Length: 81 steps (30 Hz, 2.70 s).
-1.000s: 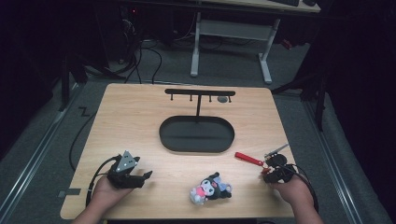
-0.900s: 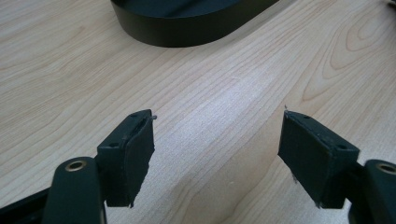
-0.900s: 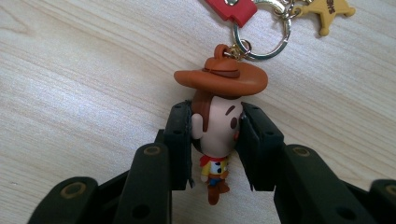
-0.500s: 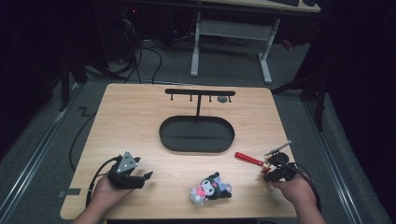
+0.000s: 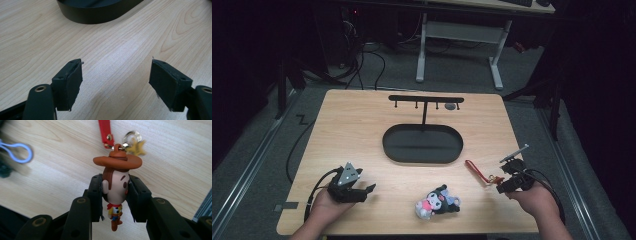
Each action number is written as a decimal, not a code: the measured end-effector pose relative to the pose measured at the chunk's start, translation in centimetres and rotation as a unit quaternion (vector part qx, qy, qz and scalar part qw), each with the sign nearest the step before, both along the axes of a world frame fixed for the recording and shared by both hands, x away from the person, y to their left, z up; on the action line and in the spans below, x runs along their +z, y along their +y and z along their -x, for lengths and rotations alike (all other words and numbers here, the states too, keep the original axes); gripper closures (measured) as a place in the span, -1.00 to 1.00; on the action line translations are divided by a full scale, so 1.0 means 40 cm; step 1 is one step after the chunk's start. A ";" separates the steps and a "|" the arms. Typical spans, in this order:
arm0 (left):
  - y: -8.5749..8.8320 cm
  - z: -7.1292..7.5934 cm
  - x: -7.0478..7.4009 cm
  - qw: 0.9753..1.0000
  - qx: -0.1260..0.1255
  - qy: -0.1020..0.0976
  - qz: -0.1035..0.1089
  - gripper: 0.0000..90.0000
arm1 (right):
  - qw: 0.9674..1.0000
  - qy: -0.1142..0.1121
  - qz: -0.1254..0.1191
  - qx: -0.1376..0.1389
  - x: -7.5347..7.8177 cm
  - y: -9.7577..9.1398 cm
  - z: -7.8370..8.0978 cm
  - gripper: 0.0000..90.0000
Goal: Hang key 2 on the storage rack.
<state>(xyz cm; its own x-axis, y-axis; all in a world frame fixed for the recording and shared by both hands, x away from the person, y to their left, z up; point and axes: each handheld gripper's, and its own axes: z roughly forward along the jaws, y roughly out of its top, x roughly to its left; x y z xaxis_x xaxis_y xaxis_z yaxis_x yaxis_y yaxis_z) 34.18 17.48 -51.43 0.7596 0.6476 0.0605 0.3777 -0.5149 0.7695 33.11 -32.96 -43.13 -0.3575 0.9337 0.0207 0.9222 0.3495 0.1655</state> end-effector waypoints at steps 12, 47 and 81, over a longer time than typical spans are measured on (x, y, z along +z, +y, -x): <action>-0.007 -0.002 -0.002 1.000 -0.002 -0.004 -0.003 -0.40 | 1.000 -0.005 -0.001 0.014 0.113 0.043 -0.001 0.49; -0.003 0.005 -0.004 1.000 -0.006 -0.002 0.000 -0.38 | 0.996 -0.060 0.003 0.061 0.279 0.198 -0.119 0.49; 0.006 0.001 -0.004 1.000 -0.010 -0.002 -0.002 -0.37 | 0.996 -0.073 0.016 0.041 0.350 0.278 -0.290 0.49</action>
